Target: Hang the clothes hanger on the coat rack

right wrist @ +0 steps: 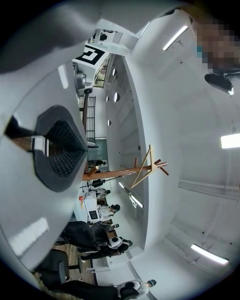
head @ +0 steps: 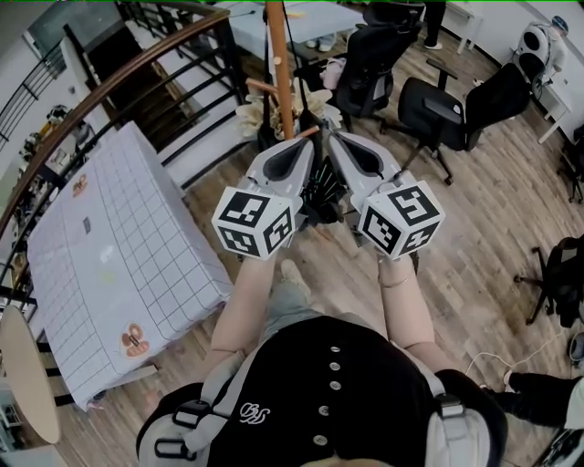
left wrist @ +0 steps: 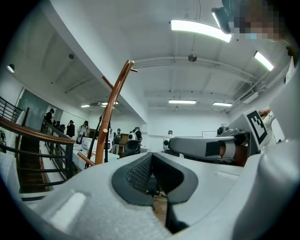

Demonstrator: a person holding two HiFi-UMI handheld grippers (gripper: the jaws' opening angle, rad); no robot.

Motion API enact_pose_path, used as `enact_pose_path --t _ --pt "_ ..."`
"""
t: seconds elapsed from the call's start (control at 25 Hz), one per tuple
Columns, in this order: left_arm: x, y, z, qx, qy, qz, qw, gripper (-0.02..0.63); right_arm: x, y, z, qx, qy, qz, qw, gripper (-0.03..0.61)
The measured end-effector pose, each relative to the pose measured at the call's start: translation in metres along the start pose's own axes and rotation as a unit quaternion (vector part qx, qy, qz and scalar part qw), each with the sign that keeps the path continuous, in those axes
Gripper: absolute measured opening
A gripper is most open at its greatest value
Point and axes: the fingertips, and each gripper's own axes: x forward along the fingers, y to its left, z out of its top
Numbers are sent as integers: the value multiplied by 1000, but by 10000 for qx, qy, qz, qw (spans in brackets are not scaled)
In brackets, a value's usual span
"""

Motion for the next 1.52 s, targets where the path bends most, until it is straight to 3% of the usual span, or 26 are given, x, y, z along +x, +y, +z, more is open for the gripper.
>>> enact_pose_path --t 0.2,0.84,1.52 --pt "-5 2 -5 -46 59 56 10000 -2 2 14 -14 -9 180 141 9997 -2" --pt "-12 1 -18 -223 142 -17 9996 -2 2 13 -27 321 142 38 9994 -2" --pt "-1 0 -21 -179 196 -139 9996 -2 4 -4 -29 212 210 17 9996 -1"
